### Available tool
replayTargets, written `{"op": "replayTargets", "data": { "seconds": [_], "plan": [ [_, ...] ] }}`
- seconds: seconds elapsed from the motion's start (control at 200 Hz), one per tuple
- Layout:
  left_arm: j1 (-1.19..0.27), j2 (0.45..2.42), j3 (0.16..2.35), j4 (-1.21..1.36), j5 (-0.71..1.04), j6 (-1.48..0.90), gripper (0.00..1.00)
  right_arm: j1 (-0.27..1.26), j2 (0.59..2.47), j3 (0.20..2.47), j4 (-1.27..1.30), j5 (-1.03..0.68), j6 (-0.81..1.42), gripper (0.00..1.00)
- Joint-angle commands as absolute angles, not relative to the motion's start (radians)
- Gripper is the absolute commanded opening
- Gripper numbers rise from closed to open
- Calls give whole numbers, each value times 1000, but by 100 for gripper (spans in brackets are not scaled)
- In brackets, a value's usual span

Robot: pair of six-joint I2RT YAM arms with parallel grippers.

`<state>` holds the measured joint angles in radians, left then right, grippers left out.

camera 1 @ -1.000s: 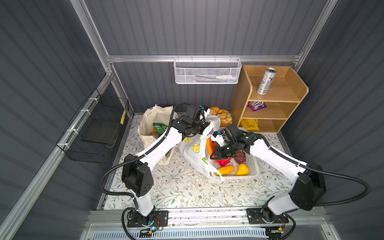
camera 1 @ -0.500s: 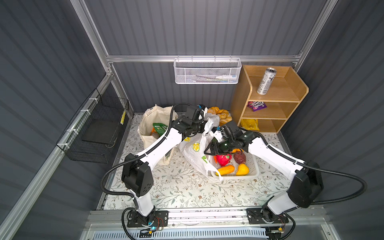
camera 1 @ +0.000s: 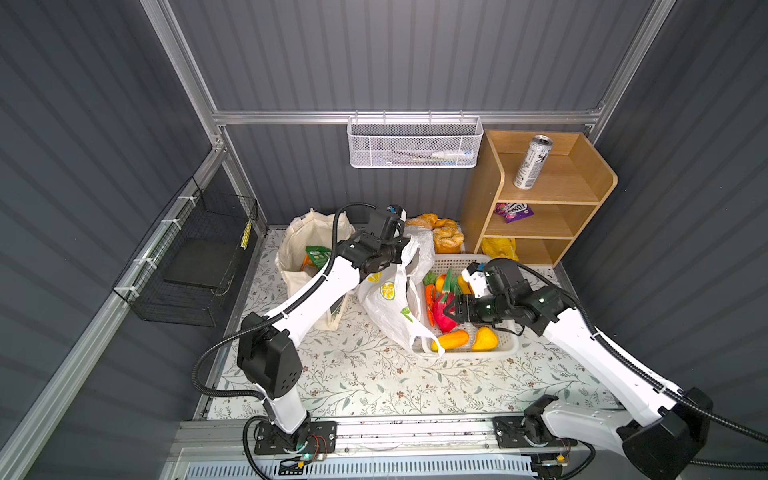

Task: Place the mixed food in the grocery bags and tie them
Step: 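Drop the carrot into the white plastic bag and open the right gripper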

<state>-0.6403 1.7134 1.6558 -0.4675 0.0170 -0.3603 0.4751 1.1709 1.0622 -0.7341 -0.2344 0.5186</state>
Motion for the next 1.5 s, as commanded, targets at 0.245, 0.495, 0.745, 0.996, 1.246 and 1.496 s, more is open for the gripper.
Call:
{"op": "replayTargets", "data": {
  "seconds": [0.245,0.495,0.745,0.996,1.246,1.496],
  "plan": [
    [-636,1661,1650,-469,12,-359,0,225,1378,994,-584,-149,578,73],
    [-637,1665,1643,-464,39,-367,0,96,1356,907,-558,-65,686,74],
    [-637,1663,1631,-453,52,-375,0,-95,1217,807,-577,-13,783,74],
    [-636,1670,1632,-452,61,-378,0,-52,1189,918,-557,-263,670,71],
    [-636,1683,1631,-454,72,-377,0,295,1135,1147,-604,-299,486,73],
    [-636,1725,1634,-439,101,-384,0,539,1130,1274,-568,-227,370,76]
  ]
}}
